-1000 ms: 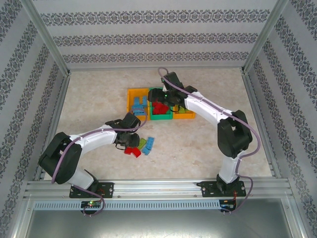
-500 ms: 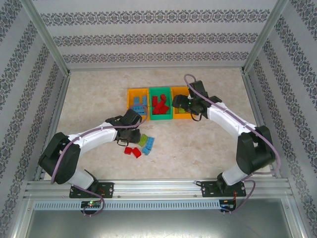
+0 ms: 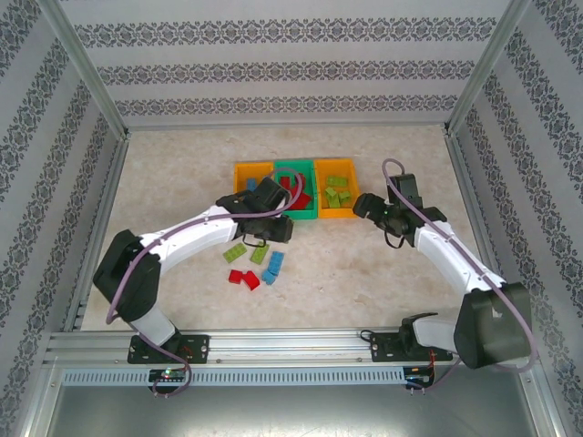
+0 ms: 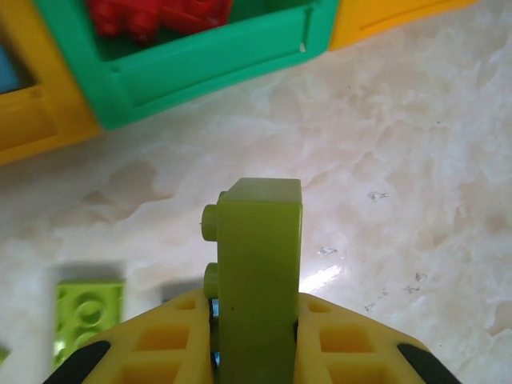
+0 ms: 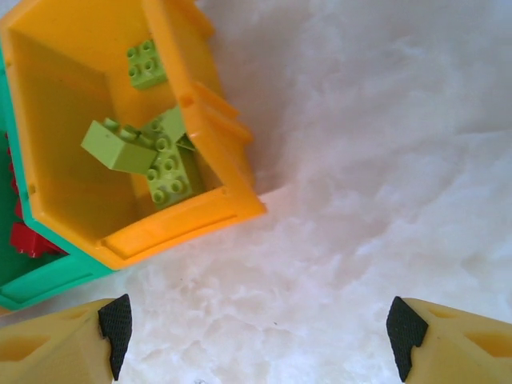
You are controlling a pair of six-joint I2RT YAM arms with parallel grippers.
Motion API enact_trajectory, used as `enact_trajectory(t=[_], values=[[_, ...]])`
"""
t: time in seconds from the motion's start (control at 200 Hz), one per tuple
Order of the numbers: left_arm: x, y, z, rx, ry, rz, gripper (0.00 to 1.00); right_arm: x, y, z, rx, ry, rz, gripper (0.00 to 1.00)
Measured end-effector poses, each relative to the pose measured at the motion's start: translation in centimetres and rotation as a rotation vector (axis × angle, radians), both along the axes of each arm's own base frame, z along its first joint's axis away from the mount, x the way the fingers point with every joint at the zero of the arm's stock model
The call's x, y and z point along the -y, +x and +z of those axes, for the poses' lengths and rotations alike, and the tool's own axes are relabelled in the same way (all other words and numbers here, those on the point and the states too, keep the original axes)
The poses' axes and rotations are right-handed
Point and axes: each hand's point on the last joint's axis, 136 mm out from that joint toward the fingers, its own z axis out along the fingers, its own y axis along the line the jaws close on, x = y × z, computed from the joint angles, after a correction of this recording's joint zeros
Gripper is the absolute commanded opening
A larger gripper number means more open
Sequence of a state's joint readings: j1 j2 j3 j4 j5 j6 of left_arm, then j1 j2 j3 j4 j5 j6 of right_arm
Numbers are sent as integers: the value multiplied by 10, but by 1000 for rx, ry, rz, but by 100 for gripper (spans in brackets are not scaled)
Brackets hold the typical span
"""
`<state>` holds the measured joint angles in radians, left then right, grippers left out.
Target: Sort the legos into containers by color
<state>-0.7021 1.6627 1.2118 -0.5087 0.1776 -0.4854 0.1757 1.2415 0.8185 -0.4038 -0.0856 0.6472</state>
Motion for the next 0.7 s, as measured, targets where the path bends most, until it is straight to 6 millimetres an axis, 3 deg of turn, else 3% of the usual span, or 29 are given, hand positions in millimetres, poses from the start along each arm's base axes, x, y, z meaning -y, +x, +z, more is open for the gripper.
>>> enact_trajectory(t=[0.175,0.495,0.699], values=[[36,18,2,-14,-46,-48,17,12,-17,-2,10,2,-30,86],[114,96,43,102,-157,-102,17,11,-56,-33,-49,8,-4,85],[136,132,44,123,-168,-87,20,4,-72,-38,-40,14,23,85]])
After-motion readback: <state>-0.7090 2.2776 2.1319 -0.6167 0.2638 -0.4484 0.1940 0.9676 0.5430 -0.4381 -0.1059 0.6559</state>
